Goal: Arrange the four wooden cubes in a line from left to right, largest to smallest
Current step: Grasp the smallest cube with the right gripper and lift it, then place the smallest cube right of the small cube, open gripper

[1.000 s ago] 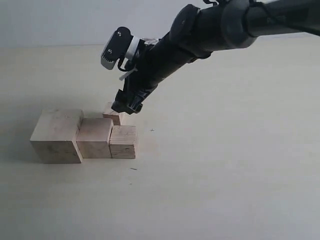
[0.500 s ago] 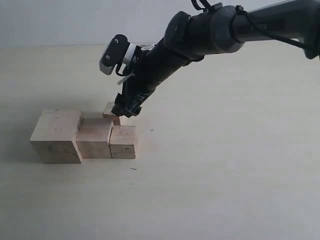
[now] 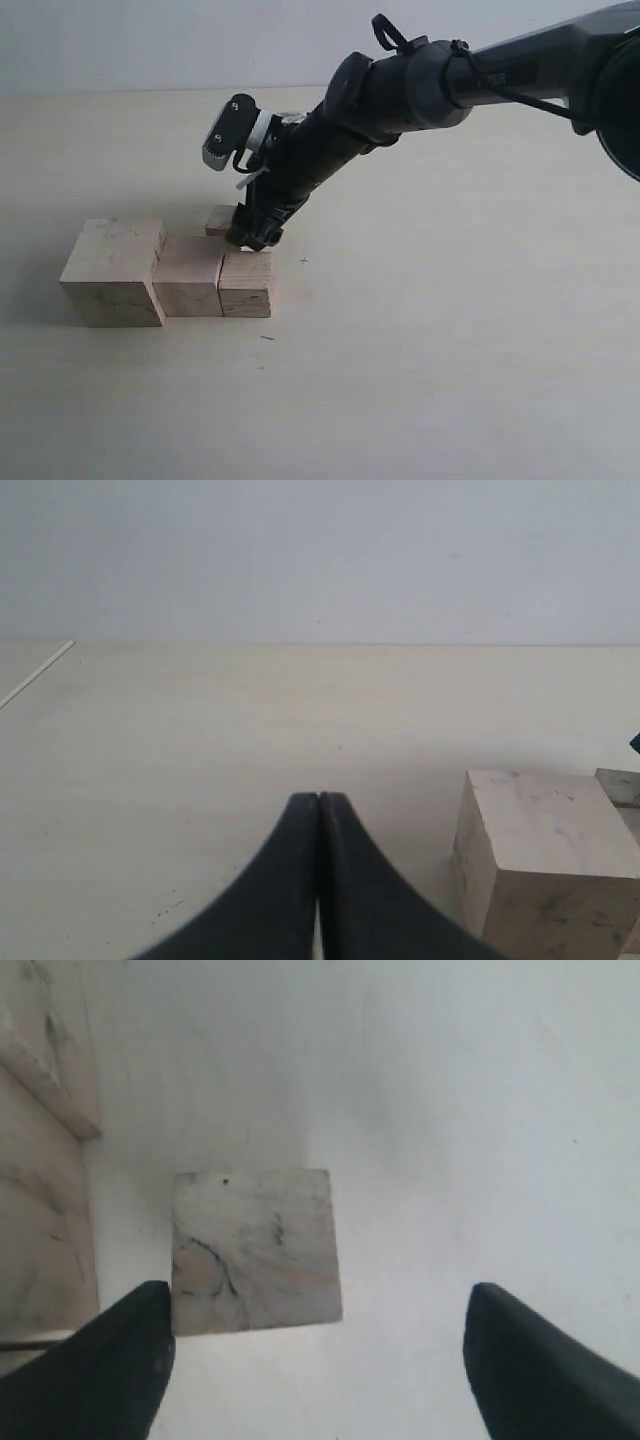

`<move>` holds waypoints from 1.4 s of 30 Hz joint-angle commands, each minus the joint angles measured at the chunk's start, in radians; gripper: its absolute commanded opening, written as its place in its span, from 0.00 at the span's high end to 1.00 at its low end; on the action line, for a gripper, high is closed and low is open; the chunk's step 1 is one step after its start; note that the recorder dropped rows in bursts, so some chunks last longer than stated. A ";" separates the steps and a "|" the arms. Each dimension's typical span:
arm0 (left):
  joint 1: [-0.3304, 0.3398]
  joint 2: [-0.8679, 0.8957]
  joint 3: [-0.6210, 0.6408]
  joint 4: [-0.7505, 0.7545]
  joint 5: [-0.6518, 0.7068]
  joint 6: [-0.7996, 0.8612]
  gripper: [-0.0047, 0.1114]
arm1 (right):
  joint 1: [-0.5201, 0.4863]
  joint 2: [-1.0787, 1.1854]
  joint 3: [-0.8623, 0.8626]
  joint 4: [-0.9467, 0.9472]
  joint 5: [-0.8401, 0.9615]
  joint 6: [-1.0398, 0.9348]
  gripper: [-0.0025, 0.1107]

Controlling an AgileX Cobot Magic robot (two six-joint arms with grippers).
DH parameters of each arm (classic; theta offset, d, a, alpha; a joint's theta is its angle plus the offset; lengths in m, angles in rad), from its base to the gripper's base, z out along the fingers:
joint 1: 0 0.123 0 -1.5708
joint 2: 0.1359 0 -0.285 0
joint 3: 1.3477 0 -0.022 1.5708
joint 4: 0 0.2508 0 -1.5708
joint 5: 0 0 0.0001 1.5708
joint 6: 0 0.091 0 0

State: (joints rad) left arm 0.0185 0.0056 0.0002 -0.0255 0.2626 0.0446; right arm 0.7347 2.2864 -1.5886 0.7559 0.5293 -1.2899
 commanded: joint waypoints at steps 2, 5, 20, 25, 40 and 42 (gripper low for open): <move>0.003 -0.006 0.000 -0.008 -0.001 0.004 0.96 | -0.003 -0.003 -0.004 0.080 -0.027 -0.071 0.47; 0.003 -0.006 0.000 -0.008 -0.001 0.004 0.96 | -0.003 -0.003 -0.004 0.080 -0.048 -0.071 0.60; 0.003 -0.006 0.000 -0.008 -0.001 0.004 0.96 | -0.010 -0.191 -0.004 -0.085 -0.036 0.092 0.98; 0.003 -0.006 0.000 -0.008 -0.001 0.004 0.96 | -0.001 -0.153 -0.004 -0.076 -0.134 0.497 0.98; 0.003 -0.006 0.000 -0.008 -0.001 0.004 0.96 | 0.125 -0.031 -0.100 -0.424 -0.138 1.003 0.27; 0.003 -0.006 0.000 -0.008 -0.001 0.004 0.96 | 0.125 -0.001 -0.125 -0.424 -0.117 1.003 0.23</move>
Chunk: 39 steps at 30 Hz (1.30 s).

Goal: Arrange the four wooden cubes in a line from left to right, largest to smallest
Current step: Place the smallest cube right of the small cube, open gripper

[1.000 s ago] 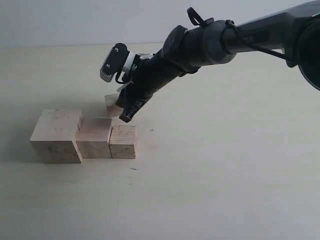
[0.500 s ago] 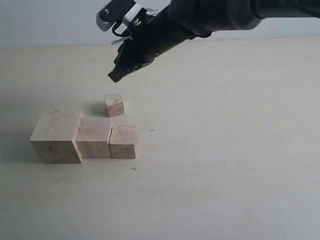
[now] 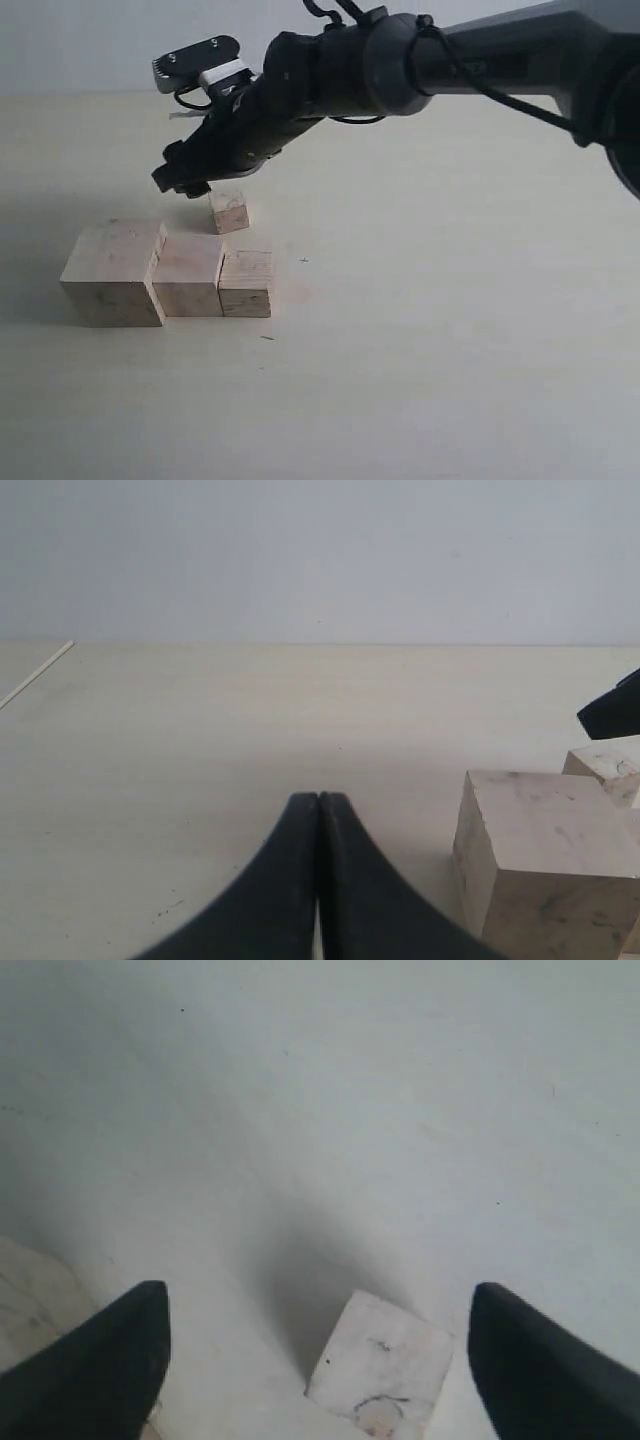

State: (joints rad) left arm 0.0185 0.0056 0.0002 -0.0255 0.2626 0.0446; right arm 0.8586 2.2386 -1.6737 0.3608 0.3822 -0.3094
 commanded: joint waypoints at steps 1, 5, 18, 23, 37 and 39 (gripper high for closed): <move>0.003 -0.006 0.000 -0.008 -0.001 0.004 0.96 | -0.001 0.061 -0.050 -0.035 0.039 0.022 0.22; 0.003 -0.006 0.000 -0.008 -0.001 0.004 0.96 | -0.005 0.105 -0.082 -0.072 0.048 0.052 0.22; 0.003 -0.006 0.000 -0.008 -0.001 0.004 0.96 | -0.021 0.107 -0.088 -0.277 0.051 0.224 0.67; 0.003 -0.006 0.000 -0.008 -0.001 0.004 0.96 | -0.052 -0.059 -0.088 -0.301 0.139 0.222 0.97; 0.003 -0.006 0.000 -0.008 -0.001 0.004 0.96 | -0.110 -0.607 0.454 0.017 0.403 -0.718 0.98; 0.003 -0.006 0.000 -0.008 -0.001 0.004 0.96 | -0.110 -0.584 0.535 0.023 0.333 -0.776 0.98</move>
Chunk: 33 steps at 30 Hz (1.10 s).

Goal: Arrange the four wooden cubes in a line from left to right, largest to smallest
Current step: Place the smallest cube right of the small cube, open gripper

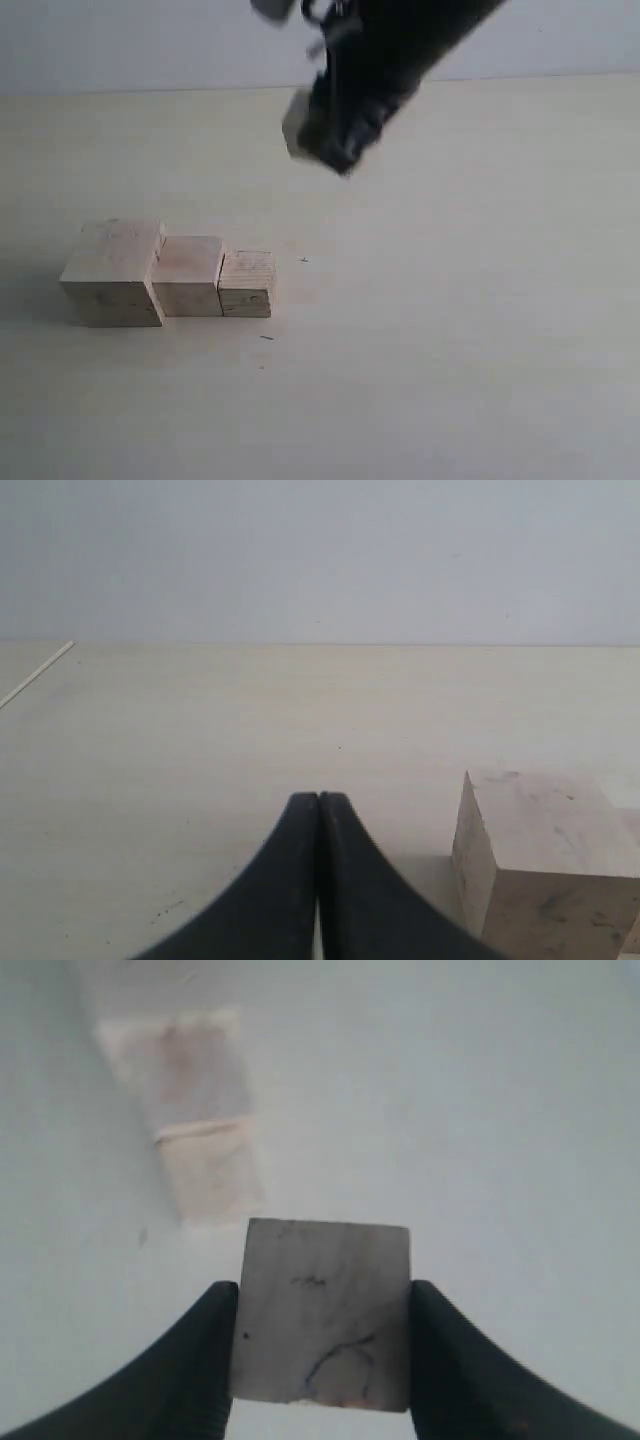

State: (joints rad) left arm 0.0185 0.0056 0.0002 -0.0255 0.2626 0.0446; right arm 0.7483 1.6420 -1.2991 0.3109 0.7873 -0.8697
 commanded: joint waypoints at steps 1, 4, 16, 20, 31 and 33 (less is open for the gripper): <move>0.003 -0.006 0.000 -0.008 -0.001 0.004 0.96 | 0.000 0.035 0.186 0.070 -0.113 -0.208 0.98; 0.003 -0.006 0.000 -0.008 -0.001 0.004 0.96 | 0.000 0.123 0.196 0.080 -0.136 -0.200 0.98; 0.003 -0.006 0.000 -0.008 -0.001 0.004 0.96 | 0.008 0.353 0.117 0.208 -0.150 -0.324 0.98; 0.003 -0.006 0.000 -0.008 -0.001 0.004 0.96 | 0.008 0.381 0.096 0.240 -0.162 -0.369 0.98; 0.003 -0.006 0.000 -0.008 -0.001 0.004 0.96 | 0.008 0.442 0.055 0.344 -0.132 -0.520 0.98; 0.003 -0.006 0.000 -0.008 -0.001 0.004 0.96 | 0.008 0.445 0.055 0.345 -0.135 -0.521 0.98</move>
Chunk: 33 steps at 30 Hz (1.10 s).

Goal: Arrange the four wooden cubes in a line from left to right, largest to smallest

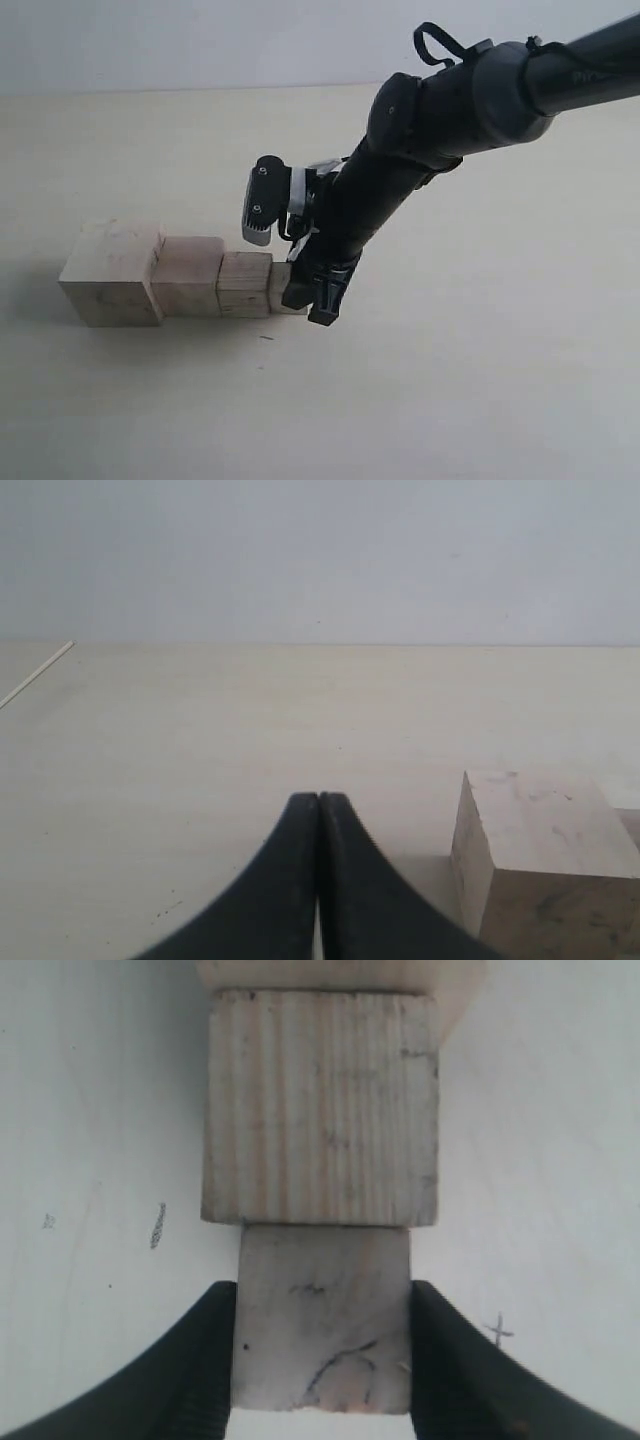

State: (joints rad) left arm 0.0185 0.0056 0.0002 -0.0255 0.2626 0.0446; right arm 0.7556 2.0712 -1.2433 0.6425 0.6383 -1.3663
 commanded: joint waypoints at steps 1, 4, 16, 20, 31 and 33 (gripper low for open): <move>0.003 -0.006 0.000 -0.008 -0.001 0.004 0.96 | 0.001 0.015 0.000 0.015 0.006 -0.024 0.98; 0.003 -0.006 0.000 -0.008 -0.001 0.004 0.96 | 0.001 0.018 0.000 0.028 -0.025 -0.026 0.98; 0.003 -0.006 0.000 -0.008 -0.001 0.004 0.96 | 0.001 0.018 0.000 0.033 -0.035 -0.029 0.75; 0.003 -0.006 0.000 -0.008 -0.001 0.004 0.96 | 0.001 0.016 0.000 0.039 -0.035 -0.025 0.47; 0.003 -0.006 0.000 -0.008 -0.001 0.004 0.96 | -0.008 -0.414 -0.057 -0.239 0.027 0.454 0.11; 0.003 -0.006 0.000 -0.008 -0.001 0.004 0.96 | -0.013 -0.546 -0.061 -0.403 0.075 0.768 0.28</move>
State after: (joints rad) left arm 0.0185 0.0056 0.0002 -0.0255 0.2626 0.0446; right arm 0.7556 1.7052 -1.2884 0.4472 0.6393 -0.9718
